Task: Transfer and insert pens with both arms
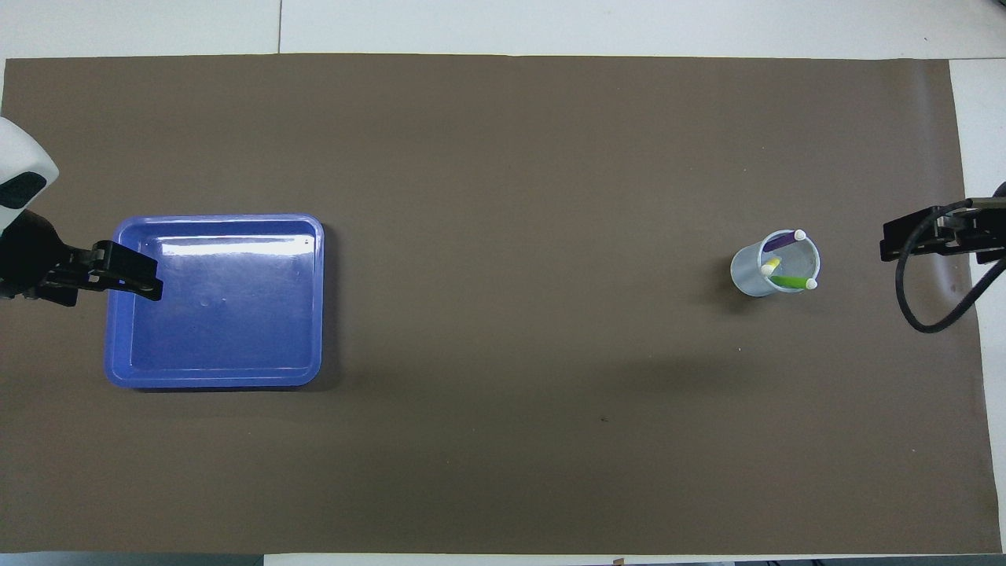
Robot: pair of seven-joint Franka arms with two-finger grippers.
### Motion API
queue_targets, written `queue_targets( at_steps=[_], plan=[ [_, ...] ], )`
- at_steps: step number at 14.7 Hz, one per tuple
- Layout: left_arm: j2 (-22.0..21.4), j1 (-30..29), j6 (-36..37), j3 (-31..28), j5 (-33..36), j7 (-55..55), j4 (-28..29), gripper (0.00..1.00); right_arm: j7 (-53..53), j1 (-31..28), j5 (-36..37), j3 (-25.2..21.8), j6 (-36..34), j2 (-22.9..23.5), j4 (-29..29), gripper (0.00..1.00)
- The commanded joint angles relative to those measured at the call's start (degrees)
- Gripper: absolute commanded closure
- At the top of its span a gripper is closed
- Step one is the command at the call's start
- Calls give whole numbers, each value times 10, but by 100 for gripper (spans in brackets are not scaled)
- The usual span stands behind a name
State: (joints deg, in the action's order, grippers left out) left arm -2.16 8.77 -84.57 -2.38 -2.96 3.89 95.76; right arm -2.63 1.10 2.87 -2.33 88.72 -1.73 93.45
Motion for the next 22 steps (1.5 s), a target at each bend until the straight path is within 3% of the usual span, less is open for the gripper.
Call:
queue_targets(
  at_steps=[1, 7, 22],
  plan=[
    [0, 2, 11, -1, 15, -14, -18, 0, 2, -3, 6, 5, 6, -10, 11, 0],
    [-31, 0, -1, 7, 20, -52, -7, 0, -4, -3, -16, 10, 7, -8, 9, 0],
    [-43, -16, -13, 16, 32, -55, 0, 0, 0, 0, -29, 11, 6, -9, 12, 0]
  ],
)
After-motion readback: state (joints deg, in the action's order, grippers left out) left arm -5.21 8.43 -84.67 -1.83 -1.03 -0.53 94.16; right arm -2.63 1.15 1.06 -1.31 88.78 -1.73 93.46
